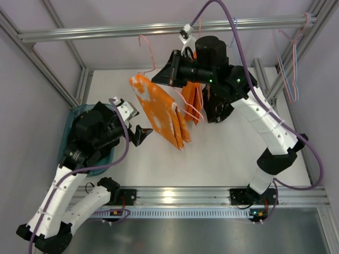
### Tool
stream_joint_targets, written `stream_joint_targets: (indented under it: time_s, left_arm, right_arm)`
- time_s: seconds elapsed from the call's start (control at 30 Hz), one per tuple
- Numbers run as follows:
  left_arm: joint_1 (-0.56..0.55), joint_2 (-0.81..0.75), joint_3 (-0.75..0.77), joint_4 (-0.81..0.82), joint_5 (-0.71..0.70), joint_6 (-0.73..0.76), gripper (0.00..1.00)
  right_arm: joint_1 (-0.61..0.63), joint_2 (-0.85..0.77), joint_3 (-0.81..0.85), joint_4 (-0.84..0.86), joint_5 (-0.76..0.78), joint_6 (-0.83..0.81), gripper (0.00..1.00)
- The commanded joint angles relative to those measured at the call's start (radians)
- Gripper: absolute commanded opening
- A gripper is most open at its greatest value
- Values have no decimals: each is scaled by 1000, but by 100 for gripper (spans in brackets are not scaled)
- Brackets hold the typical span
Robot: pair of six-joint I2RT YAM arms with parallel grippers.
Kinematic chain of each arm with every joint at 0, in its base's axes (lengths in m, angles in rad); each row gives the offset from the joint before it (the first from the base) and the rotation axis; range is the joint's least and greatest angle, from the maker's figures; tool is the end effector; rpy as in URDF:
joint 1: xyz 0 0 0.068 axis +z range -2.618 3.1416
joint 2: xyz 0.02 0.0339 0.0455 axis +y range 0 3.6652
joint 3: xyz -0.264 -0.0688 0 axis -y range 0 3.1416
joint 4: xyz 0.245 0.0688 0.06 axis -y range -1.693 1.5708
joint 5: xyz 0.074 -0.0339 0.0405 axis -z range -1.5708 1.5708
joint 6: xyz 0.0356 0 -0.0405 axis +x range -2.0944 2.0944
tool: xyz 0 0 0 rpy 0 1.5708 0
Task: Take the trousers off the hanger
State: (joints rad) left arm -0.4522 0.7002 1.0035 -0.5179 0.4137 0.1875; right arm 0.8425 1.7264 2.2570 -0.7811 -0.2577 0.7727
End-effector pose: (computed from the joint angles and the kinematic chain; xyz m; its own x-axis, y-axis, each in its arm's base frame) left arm 0.1180 -0.0732 0.3913 -0.0478 0.2130 -0.9759 0.7759 0.6232 0.0980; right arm 0.2241 0.2649 0.5232 -0.7366 0.1882 -0.6496 -0.5192 0.4581 0.7215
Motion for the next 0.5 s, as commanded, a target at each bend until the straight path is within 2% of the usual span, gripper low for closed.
stream_joint_targets:
  time_s: [0.0, 0.27, 0.47]
  left_arm:
    - [0, 33, 4, 31, 65, 20, 91]
    - [-6, 68, -16, 130, 19, -28, 89]
    - [-103, 108, -28, 249, -124, -62, 89]
  right_arm:
    - [13, -139, -60, 301, 90, 78, 0]
    - [21, -116, -45, 347, 227, 157, 0]
    - [59, -77, -2, 326, 375, 172, 0]
